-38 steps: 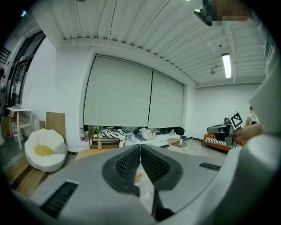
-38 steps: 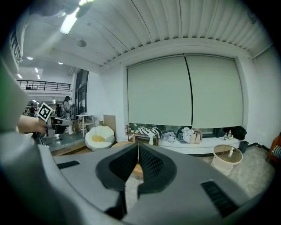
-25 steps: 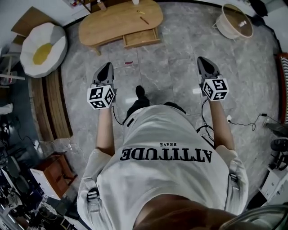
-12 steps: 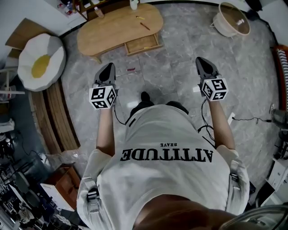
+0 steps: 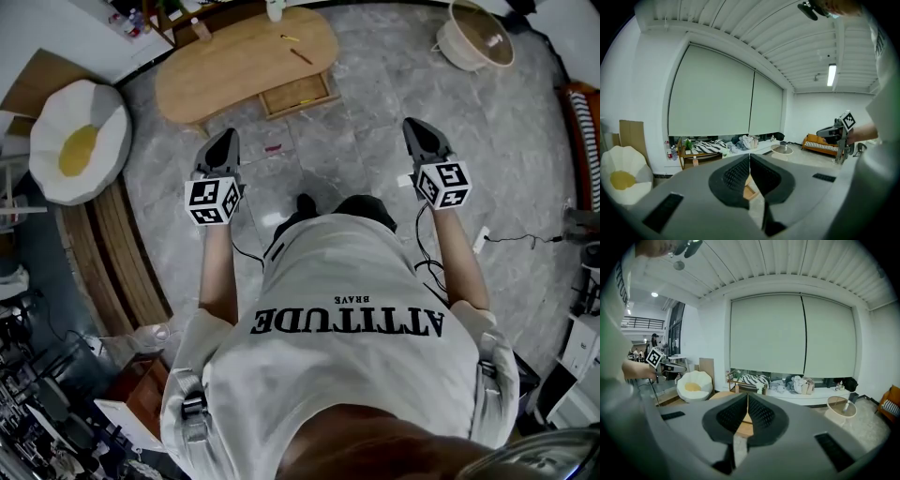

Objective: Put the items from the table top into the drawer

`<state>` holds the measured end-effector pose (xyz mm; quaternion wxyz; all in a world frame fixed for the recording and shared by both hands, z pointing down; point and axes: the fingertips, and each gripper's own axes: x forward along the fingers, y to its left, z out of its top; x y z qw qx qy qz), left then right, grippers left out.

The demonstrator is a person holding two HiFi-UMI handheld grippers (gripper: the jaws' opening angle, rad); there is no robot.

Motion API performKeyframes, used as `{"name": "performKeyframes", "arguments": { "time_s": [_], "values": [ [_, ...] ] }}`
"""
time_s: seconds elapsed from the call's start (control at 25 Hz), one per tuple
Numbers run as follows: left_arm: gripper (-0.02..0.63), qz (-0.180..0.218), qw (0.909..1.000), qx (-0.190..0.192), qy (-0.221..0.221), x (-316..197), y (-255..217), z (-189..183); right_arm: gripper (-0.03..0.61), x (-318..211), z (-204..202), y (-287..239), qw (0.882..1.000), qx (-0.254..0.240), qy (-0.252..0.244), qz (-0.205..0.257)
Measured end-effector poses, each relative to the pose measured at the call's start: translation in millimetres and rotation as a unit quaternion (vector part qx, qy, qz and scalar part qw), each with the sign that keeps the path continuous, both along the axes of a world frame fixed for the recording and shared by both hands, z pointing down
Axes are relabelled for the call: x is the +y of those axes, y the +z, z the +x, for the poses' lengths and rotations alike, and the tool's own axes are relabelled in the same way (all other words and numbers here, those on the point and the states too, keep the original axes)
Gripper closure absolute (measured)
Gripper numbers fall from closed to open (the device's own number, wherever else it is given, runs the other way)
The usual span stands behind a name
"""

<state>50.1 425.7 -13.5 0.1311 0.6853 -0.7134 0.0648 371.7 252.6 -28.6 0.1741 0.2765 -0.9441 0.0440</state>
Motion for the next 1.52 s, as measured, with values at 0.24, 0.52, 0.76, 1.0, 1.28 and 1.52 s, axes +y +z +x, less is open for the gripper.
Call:
{"name": "performKeyframes", "arguments": {
  "time_s": [0.24, 0.52, 0.76, 1.0, 1.28, 1.52],
  "values": [
    [0.592, -0.005, 1.0, 0.008, -0.002, -5.7, 6.0, -8.5, 0.558, -7.0, -11.5, -0.6, 1.0, 0.003, -0.001, 0.001],
    [0.592, -0.01, 0.9998, 0.008, -0.014, -21.7, 7.9, -16.6, 0.558, -32.6, -23.2, 7.1, 1.0, -0.002, -0.006, -0.005],
    [0.592, -0.002, 0.9995, 0.009, -0.03, -49.7, 4.5, -31.1, 0.558, -74.5, -50.9, 15.5, 0.999, -0.009, -0.024, -0.019],
    [0.592, -0.012, 0.999, 0.005, -0.042, -93.7, 5.5, -44.3, 0.558, -127.6, -82.1, 17.8, 0.998, -0.014, -0.047, -0.026],
    [0.592, -0.01, 0.9981, 0.009, -0.06, -151.4, 11.1, -55.8, 0.558, -199.8, -111.9, 29.1, 0.997, -0.009, -0.075, -0.034],
    [0.592, -0.028, 0.996, 0.007, -0.084, -197.8, 22.8, -62.5, 0.558, -255.0, -134.3, 43.0, 0.994, 0.002, -0.106, -0.04]
  ]
}}
